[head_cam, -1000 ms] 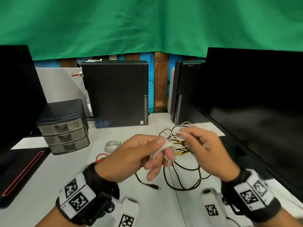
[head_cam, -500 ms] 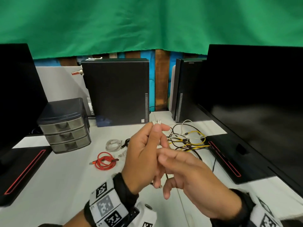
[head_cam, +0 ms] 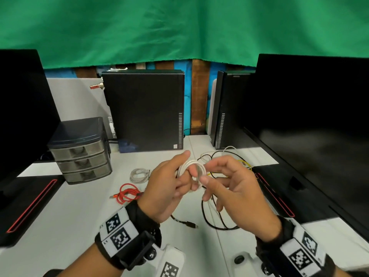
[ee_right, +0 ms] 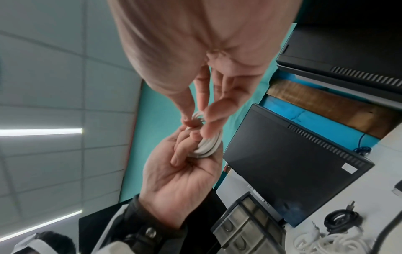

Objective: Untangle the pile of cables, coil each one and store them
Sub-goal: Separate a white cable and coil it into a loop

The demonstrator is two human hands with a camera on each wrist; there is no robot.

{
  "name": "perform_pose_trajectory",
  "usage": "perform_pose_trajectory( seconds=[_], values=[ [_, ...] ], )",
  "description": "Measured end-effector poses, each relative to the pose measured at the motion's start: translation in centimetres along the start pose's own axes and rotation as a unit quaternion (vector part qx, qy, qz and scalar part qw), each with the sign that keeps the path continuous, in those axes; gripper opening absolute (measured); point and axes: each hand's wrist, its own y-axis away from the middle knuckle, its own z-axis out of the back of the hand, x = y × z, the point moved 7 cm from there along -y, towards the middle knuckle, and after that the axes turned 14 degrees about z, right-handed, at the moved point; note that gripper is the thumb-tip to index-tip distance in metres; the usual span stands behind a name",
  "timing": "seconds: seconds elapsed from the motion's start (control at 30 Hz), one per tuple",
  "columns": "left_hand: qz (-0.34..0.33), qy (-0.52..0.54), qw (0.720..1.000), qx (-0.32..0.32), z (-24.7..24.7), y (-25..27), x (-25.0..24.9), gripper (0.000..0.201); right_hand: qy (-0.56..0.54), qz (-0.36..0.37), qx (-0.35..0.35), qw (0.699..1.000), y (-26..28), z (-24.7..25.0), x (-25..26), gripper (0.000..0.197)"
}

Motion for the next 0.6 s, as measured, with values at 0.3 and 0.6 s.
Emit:
perform_pose_trajectory(
  seconds=[0.3, 0.6],
  values=[
    [-0.012, -0.042, 0.999, -0.006, -0.7, -0.7, 1.5, 0.047, 0.045, -0.029, 0.041, 0.998, -0.4, 0.6, -1.3, 0.014],
    [0.085, -0.095, 0.989, 0.080, -0.1, -1.7, 3.1, 0.048, 0.100, 0.034, -0.082, 0.991, -1.9, 4.8, -0.3, 0.018]
  ],
)
